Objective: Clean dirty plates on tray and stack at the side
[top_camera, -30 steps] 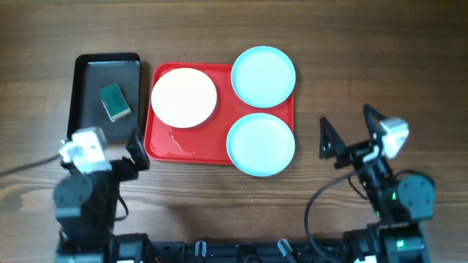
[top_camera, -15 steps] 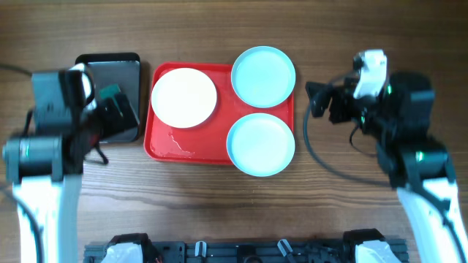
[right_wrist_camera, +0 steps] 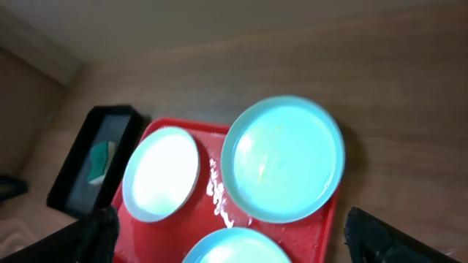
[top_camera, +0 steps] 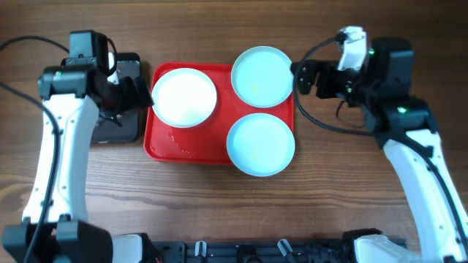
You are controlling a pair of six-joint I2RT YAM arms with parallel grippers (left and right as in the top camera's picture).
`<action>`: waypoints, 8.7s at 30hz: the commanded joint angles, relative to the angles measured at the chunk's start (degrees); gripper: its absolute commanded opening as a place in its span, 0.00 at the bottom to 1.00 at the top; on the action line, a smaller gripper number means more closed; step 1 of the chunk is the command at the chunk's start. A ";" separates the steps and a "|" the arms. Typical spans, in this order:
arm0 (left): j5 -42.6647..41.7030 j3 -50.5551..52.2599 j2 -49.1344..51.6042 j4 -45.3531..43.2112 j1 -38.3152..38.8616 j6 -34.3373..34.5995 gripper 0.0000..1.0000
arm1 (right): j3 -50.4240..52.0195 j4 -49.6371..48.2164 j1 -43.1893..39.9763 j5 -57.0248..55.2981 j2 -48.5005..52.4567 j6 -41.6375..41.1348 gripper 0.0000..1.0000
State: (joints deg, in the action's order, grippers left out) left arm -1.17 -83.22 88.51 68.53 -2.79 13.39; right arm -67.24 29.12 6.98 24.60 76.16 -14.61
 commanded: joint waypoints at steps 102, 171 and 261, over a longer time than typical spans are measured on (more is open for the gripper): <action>12.70 -2.91 33.27 -23.17 -6.10 15.37 0.49 | -29.51 -1.25 29.07 -18.84 55.52 -9.42 0.04; 10.82 6.19 29.79 -31.69 -6.05 -5.44 0.04 | -29.51 -1.49 29.07 -18.64 55.52 -9.55 0.04; -18.12 12.87 25.73 -34.88 17.27 -1.20 0.04 | -29.40 5.01 24.72 -9.29 55.54 -16.81 0.04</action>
State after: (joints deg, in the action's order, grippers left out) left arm -5.04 -71.00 111.13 33.65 11.44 15.57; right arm -96.05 34.26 31.55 16.43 130.30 -31.68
